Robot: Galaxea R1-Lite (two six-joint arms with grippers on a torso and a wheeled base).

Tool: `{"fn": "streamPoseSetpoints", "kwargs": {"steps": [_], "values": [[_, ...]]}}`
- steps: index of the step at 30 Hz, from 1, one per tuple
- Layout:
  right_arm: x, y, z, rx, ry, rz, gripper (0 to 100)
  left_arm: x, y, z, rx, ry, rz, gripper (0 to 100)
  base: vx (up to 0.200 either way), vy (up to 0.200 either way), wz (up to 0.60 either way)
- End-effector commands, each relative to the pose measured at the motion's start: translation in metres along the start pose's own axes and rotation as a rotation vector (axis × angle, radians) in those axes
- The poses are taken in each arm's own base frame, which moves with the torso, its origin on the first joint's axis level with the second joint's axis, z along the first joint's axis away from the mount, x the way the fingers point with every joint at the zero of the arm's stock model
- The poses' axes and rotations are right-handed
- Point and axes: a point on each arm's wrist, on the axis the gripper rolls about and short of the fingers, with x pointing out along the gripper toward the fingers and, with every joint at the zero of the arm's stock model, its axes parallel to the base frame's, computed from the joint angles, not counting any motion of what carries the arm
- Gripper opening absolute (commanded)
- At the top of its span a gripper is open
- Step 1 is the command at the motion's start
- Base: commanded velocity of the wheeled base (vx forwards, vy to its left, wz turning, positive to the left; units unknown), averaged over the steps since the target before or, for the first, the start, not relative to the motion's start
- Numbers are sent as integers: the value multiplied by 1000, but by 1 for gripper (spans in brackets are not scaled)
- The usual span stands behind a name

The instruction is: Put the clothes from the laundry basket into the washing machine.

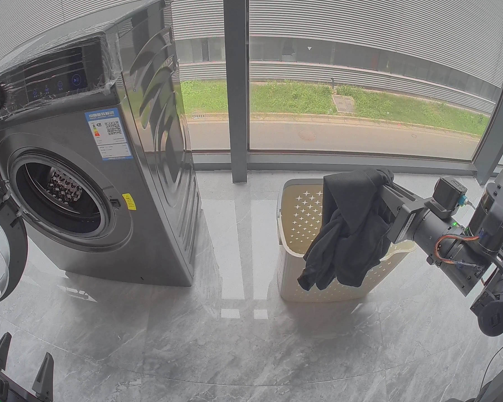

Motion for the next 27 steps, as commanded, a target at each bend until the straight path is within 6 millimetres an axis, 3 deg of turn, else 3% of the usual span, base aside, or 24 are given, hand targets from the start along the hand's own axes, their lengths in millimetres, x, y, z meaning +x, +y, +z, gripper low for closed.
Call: {"fn": "streamPoseSetpoints", "kwargs": {"steps": [1, 27], "values": [[1, 1, 0, 2, -2, 3, 0, 0, 0, -5, -1, 0, 0, 100, 0, 200, 0], [-1, 12, -1, 7, 0, 44, 0, 0, 0, -5, -1, 0, 0, 100, 0, 200, 0]]}}
